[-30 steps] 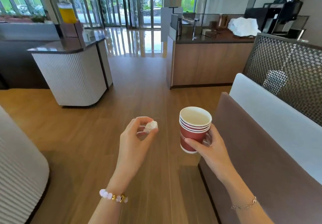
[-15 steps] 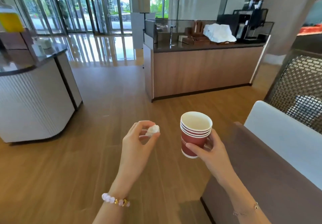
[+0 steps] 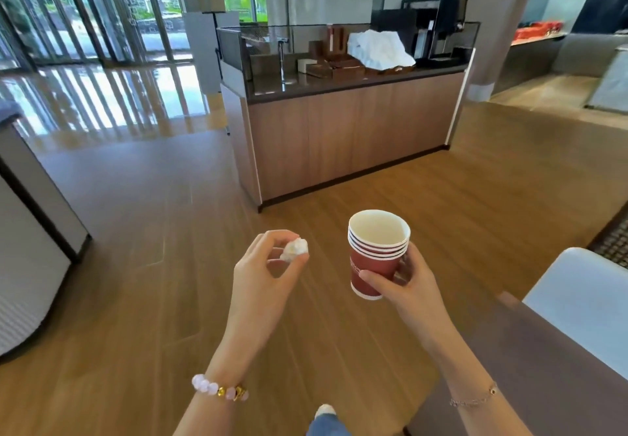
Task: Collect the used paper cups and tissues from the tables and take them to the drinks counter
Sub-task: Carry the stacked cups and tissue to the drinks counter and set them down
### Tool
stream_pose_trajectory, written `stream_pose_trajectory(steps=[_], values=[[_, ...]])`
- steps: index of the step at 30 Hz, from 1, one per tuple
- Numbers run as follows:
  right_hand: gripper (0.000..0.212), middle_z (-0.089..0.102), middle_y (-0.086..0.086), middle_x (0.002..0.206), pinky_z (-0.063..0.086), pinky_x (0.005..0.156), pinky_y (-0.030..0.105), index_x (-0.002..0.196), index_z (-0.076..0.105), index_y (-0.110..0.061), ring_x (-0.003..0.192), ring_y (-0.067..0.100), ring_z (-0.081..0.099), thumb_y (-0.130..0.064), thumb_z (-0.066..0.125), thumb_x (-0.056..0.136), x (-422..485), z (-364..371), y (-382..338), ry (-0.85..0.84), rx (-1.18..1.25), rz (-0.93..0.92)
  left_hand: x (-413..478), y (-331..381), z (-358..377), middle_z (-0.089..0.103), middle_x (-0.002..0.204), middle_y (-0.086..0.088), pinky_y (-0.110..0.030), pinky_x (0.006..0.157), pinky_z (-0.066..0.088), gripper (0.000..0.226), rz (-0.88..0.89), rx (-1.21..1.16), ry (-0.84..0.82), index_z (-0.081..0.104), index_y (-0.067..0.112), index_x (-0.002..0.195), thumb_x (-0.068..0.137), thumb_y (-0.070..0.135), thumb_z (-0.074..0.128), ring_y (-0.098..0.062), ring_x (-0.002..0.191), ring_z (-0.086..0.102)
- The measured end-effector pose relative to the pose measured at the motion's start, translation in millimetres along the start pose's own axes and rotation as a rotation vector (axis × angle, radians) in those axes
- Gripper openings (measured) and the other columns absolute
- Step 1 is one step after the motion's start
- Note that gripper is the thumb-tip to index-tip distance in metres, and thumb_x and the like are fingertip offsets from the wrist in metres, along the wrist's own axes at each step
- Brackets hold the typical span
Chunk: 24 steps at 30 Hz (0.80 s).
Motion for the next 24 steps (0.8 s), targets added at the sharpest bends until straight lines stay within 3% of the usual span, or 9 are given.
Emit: stream_pose_trajectory(steps=[12, 16, 24], values=[[0.066, 0.065, -0.012, 0.114, 0.048, 0.072, 0.008, 0.124, 0.052, -0.031, 0.099, -0.002, 0.061, -0.013, 0.083, 0.069, 233.0, -15.3, 34.5, 0.092, -0.004, -0.026, 225.8, -50.1, 103.3, 0.064, 0.100, 0.012, -0.010, 0.076, 0.050, 0.019, 0.053, 0.004, -0.070, 0.064, 0.023, 0.099, 0.081, 0.019, 0.071, -0.008, 0.090, 0.062], [0.065, 0.066, -0.009, 0.112, 0.048, 0.072, 0.009, 0.124, 0.054, -0.026, 0.097, 0.001, 0.063, -0.013, 0.084, 0.068, 276.6, -40.8, 43.9, 0.158, -0.030, -0.018, 274.7, -55.8, 145.1, 0.064, 0.101, 0.009, -0.013, 0.076, 0.051, 0.020, 0.068, -0.030, -0.128, 0.065, 0.021, 0.100, 0.081, 0.019, 0.070, -0.010, 0.091, 0.062], [0.063, 0.065, -0.014, 0.111, 0.048, 0.070, 0.007, 0.119, 0.053, -0.036, 0.096, -0.004, 0.061, -0.016, 0.084, 0.068, 323.8, -109.6, 64.8, 0.367, -0.097, 0.036, 348.4, -51.2, 248.7, 0.064, 0.099, 0.010, -0.009, 0.072, 0.050, 0.021, 0.152, -0.124, -0.299, 0.064, 0.020, 0.101, 0.081, 0.019, 0.069, -0.006, 0.089, 0.061]])
Point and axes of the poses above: each hand's wrist, its own x-axis towards the middle knuckle, its own z-axis out of the palm, y = z × x, the point moved 10 cm from there along x, towards the middle knuckle
